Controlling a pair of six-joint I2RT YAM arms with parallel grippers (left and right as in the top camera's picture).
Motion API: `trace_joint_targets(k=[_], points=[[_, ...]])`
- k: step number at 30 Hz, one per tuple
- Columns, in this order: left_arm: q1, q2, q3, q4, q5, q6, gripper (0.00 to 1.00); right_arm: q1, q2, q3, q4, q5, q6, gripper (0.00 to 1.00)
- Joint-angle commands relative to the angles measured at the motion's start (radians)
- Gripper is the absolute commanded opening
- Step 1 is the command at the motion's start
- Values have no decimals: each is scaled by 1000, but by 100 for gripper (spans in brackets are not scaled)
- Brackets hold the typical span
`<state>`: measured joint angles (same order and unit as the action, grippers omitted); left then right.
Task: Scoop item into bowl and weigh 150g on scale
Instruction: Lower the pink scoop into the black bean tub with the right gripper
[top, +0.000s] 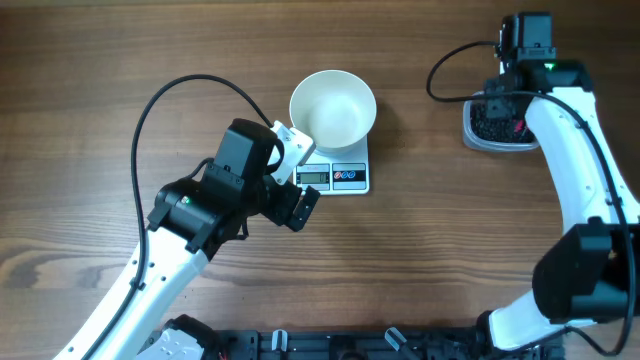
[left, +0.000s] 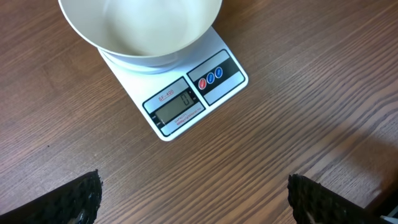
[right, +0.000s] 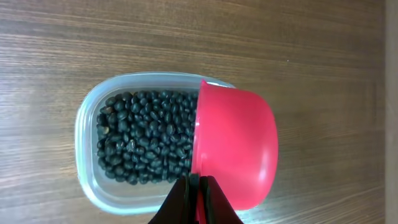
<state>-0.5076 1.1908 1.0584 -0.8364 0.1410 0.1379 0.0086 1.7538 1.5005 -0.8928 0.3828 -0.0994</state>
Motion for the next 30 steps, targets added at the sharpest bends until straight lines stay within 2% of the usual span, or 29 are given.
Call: trace_joint_targets(k=[1,3,9,18,30], points=[[8,-13,9,2,15,16,100,-2,51,10,18,44,-5,4],[8,-13,9,2,15,16,100,-2,80,10,22,105,-2,4],[8,-13,9,2,15,16,100,-2,96,10,32,118,-2,4],[8,-13,9,2,15,16,100,0,103,-37,32,-45,-35,4],[8,-13,9,2,15,16,100,1,105,-93,19,-49,-29,4]])
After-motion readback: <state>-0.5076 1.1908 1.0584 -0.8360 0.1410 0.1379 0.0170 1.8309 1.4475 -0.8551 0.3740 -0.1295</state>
